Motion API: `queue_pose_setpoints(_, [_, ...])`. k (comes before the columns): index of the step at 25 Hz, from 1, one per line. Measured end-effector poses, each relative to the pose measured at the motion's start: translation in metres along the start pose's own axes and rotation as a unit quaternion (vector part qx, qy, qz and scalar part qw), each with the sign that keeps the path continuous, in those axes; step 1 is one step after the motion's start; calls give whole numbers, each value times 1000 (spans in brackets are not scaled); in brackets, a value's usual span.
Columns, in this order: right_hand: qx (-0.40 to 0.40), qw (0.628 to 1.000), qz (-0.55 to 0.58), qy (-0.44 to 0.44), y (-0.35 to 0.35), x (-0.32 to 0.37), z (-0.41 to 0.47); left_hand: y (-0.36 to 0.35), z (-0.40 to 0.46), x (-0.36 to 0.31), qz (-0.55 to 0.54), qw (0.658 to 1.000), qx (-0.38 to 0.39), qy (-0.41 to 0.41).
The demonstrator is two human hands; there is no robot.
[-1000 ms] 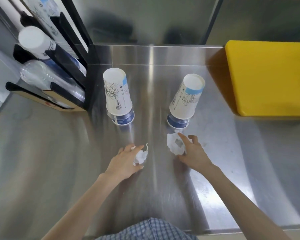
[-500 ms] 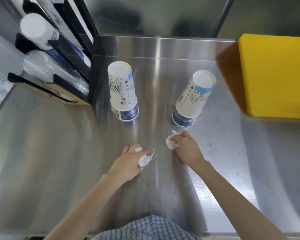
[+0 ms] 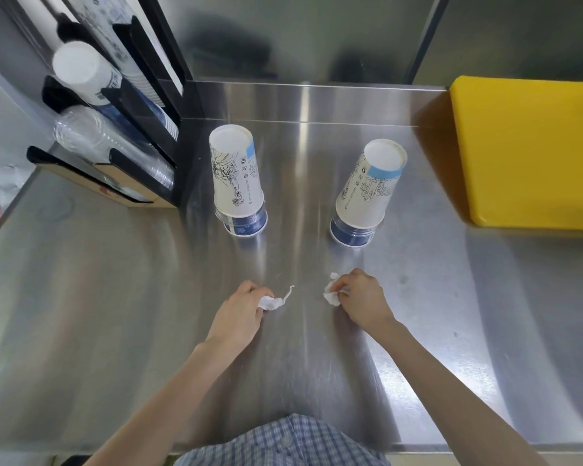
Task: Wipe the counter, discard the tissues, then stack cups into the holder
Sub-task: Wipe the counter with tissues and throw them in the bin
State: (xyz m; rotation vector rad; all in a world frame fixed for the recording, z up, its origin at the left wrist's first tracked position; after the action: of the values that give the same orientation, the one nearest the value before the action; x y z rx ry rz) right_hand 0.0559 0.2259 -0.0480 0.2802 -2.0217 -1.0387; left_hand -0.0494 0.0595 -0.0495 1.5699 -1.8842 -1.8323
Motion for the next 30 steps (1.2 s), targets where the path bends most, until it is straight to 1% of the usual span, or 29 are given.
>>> queue_pose_setpoints(5, [-50,997,53,3,16,3,-7,15,-7,5,-47,998,-38,4])
queue_pose_setpoints(9, [-37,997,73,14,17,5,-8,26,-9,11,-51,996,-78,15])
queue_pose_setpoints(12, [-35,997,68,21,15,6,-12,19,-12,15,1,997,-71,21])
queue_pose_setpoints(17, [-45,995,77,32,14,6,-16,8,-18,25,31,997,-52,42])
queue_pose_setpoints(20, [-44,995,83,40,12,8,-16,7,-17,26,34,997,-47,49])
queue_pose_setpoints(23, [-43,994,89,47,10,15,-19,11,-19,27,15,997,-52,55])
queue_pose_setpoints(26, [-30,992,96,70,8,25,-21,19,-27,26,-13,994,-83,64])
queue_pose_setpoints(30, [-2,986,110,124,2,50,-24,34,-45,31,-56,984,-152,77])
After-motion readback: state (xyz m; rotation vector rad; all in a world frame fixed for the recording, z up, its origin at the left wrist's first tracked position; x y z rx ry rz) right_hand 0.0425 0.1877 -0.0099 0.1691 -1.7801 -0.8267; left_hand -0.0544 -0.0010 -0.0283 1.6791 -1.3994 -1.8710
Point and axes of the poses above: each hand's wrist, its own z-axis towards the middle knuckle, its own y-axis out of the back of the hand, x = y × z, the point moved 9 cm from there along z, towards the middle knuckle, and after that the axes turned 2 degrees about -z, right-handed, at the moved point
